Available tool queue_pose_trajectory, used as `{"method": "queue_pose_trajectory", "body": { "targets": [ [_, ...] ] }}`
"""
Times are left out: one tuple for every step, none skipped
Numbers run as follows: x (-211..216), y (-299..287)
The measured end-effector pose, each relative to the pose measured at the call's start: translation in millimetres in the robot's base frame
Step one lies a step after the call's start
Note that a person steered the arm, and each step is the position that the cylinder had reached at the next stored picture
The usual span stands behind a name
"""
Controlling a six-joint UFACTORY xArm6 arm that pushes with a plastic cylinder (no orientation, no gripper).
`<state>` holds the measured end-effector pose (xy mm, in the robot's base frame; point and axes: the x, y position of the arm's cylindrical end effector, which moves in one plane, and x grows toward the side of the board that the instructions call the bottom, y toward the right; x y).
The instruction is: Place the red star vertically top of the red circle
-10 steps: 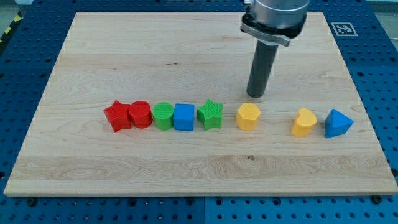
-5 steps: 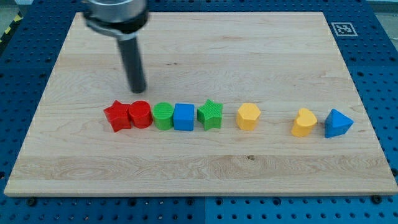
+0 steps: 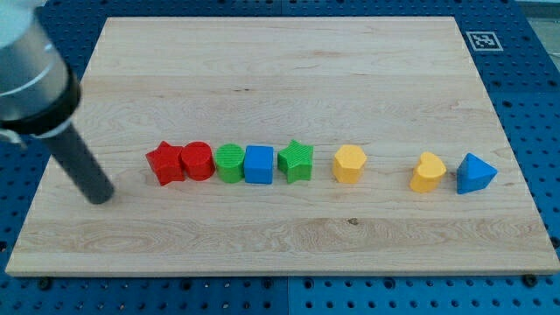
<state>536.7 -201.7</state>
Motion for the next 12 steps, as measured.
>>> {"method": "queue_pose_trajectory", "body": {
  "targets": [
    [-3.0, 58.7],
    [-3.1, 69.8],
    [-6.4, 62.1],
    [-10.0, 40.3],
    [-21.3, 41.0],
    [-34.9, 51.3],
    [-51.2, 60.0],
    [-73.2, 81.4],
    [-100.2, 110.1],
    [-128.3, 130.0],
    [-135.1, 127.7],
    [-113.1, 144.3]
  ]
}}
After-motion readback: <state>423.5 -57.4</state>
